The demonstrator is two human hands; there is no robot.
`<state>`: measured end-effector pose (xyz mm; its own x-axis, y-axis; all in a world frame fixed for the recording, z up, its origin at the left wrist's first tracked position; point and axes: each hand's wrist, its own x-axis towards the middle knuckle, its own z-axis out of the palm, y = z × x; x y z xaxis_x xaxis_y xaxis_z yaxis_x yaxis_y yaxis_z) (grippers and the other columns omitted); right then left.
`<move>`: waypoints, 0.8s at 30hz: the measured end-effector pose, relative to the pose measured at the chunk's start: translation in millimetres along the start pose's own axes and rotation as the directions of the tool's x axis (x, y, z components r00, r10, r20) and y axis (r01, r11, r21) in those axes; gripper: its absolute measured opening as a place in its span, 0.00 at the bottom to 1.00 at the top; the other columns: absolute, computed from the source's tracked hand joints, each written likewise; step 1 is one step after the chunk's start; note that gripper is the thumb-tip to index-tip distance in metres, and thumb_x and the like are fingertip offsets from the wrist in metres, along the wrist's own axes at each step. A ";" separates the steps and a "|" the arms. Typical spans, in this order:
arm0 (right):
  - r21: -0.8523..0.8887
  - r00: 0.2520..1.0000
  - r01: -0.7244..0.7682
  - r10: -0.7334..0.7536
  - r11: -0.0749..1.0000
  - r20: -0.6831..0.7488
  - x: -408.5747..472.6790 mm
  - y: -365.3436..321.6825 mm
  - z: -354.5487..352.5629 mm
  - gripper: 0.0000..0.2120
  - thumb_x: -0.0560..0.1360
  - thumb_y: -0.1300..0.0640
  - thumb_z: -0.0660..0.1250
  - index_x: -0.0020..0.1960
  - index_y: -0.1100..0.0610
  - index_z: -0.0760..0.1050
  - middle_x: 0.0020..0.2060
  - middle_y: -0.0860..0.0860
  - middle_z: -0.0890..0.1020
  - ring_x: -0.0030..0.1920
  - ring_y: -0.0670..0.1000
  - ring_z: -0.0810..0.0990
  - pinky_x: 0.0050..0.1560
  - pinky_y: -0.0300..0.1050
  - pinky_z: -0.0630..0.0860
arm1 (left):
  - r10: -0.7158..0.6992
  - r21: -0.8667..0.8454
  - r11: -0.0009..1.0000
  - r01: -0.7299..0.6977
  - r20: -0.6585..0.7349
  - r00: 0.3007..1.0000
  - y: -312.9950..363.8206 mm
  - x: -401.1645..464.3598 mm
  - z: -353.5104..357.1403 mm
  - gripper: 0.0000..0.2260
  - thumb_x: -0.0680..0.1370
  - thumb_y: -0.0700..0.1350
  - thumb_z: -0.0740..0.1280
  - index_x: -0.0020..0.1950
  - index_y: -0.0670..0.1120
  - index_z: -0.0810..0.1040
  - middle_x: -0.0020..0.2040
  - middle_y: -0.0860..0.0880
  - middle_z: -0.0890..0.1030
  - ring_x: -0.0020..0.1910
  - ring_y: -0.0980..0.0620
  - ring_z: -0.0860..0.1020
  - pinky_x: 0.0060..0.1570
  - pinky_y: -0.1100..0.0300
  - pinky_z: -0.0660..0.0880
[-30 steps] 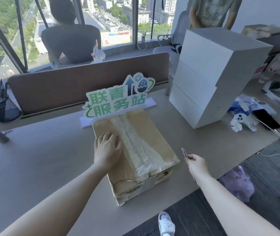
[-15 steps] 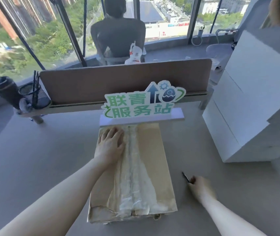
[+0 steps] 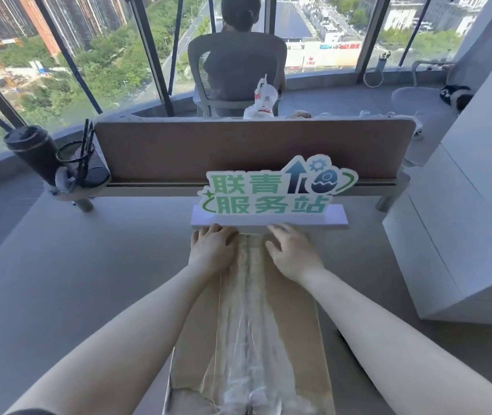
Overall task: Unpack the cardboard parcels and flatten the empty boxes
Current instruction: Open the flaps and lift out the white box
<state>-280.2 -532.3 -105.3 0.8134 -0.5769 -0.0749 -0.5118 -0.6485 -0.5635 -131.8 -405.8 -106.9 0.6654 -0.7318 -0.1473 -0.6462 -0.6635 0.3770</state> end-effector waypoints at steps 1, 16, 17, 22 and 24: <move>-0.054 1.000 -0.005 0.007 0.999 0.029 8.6 -3.9 5.4 0.21 0.82 0.50 0.57 0.73 0.53 0.69 0.72 0.50 0.70 0.73 0.54 0.66 0.73 0.55 0.61 | 0.005 -0.043 0.999 -0.006 -0.021 1.000 -2.2 1.6 1.9 0.16 0.81 0.52 0.55 0.66 0.58 0.76 0.67 0.50 0.74 0.69 0.45 0.66 0.72 0.51 0.54; 0.060 0.964 -0.062 0.075 0.996 -0.256 29.9 -8.3 28.3 0.06 0.77 0.58 0.65 0.44 0.54 0.79 0.44 0.47 0.82 0.47 0.51 0.79 0.50 0.47 0.75 | -0.045 -0.427 0.904 -0.010 -0.119 0.992 -6.6 8.8 -2.0 0.07 0.80 0.45 0.63 0.53 0.51 0.80 0.52 0.56 0.80 0.52 0.57 0.67 0.66 0.58 0.56; 0.035 0.965 -0.072 0.078 0.997 -0.250 30.0 -9.6 28.7 0.06 0.77 0.57 0.64 0.43 0.54 0.78 0.44 0.47 0.81 0.47 0.52 0.78 0.51 0.48 0.74 | -0.040 -0.440 0.898 -0.016 -0.118 0.992 -7.4 9.2 -3.2 0.06 0.80 0.45 0.63 0.52 0.51 0.80 0.51 0.56 0.81 0.51 0.57 0.67 0.66 0.58 0.56; 0.090 0.973 -0.101 0.117 0.991 -0.201 32.1 -13.9 25.5 0.11 0.80 0.56 0.57 0.40 0.55 0.70 0.40 0.49 0.76 0.45 0.53 0.74 0.53 0.53 0.70 | -0.069 -0.564 0.825 0.036 -0.037 0.997 -10.8 12.9 -4.8 0.08 0.78 0.46 0.64 0.41 0.58 0.76 0.42 0.61 0.79 0.55 0.51 0.73 0.65 0.51 0.66; 0.339 0.970 -0.119 0.182 0.933 -0.162 31.6 -14.5 19.5 0.13 0.79 0.54 0.56 0.39 0.58 0.68 0.36 0.49 0.74 0.41 0.53 0.72 0.49 0.53 0.69 | -0.074 -0.674 0.737 0.055 0.001 0.997 -11.1 12.0 -8.5 0.08 0.76 0.47 0.64 0.39 0.59 0.77 0.40 0.59 0.80 0.53 0.47 0.76 0.57 0.52 0.73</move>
<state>-241.7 -531.5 -115.5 0.6510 -0.7579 -0.0424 -0.4809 -0.3685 -0.7956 -113.5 -405.9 -105.1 0.7108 -0.6811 -0.1761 -0.1875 -0.4247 0.8857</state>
